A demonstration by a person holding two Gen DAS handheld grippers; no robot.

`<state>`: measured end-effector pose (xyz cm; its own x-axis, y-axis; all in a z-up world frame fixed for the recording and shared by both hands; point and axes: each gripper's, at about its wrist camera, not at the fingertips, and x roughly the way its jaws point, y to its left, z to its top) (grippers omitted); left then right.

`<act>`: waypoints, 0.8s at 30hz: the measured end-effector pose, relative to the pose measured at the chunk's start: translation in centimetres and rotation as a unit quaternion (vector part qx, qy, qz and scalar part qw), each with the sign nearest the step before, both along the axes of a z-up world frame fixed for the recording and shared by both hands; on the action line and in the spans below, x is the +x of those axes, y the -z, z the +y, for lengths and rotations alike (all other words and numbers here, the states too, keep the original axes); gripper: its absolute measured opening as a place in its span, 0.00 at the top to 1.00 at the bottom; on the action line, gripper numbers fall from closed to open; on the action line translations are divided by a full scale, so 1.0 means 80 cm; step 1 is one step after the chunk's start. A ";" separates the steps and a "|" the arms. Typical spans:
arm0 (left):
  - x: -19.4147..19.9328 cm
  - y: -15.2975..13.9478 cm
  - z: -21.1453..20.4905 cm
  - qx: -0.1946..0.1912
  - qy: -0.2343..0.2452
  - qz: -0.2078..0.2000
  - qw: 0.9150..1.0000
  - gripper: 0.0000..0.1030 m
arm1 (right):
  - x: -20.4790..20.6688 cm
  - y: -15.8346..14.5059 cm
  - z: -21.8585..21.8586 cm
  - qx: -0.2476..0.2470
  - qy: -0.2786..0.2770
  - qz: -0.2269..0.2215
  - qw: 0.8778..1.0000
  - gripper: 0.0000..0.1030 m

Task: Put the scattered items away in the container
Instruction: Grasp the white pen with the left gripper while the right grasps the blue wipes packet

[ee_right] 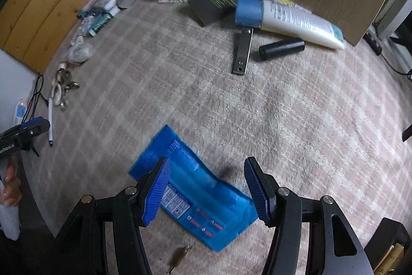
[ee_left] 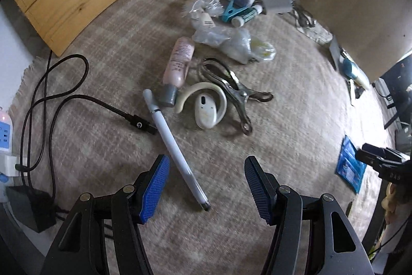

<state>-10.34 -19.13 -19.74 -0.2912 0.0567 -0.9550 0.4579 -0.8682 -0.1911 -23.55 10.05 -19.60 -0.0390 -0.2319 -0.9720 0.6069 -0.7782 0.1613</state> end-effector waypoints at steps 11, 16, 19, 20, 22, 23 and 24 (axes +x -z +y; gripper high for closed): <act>-0.002 0.010 0.008 -0.038 0.002 -0.020 0.999 0.57 | 0.023 0.005 -0.004 -0.013 -0.034 -0.041 0.999 0.41; 0.003 0.009 0.009 -0.052 -0.006 -0.024 0.998 0.78 | 0.056 0.005 -0.020 0.024 -0.079 -0.011 0.997 0.37; 0.008 0.008 0.015 -0.056 -0.005 -0.022 0.998 0.84 | 0.077 0.008 -0.033 0.063 -0.113 0.027 0.991 0.35; 0.010 0.008 0.017 -0.057 -0.004 -0.021 0.998 0.84 | 0.086 0.009 -0.037 0.077 -0.126 0.045 0.988 0.34; 0.015 0.007 0.025 -0.055 -0.002 -0.019 0.998 0.85 | 0.088 0.008 -0.037 0.079 -0.122 0.049 0.988 0.34; 0.017 0.007 0.028 -0.053 -0.001 -0.017 0.998 0.85 | 0.086 0.008 -0.035 0.078 -0.114 0.041 0.990 0.35; 0.021 0.007 0.032 -0.048 0.000 -0.016 0.999 0.86 | 0.083 0.006 -0.032 0.076 -0.104 0.038 0.991 0.38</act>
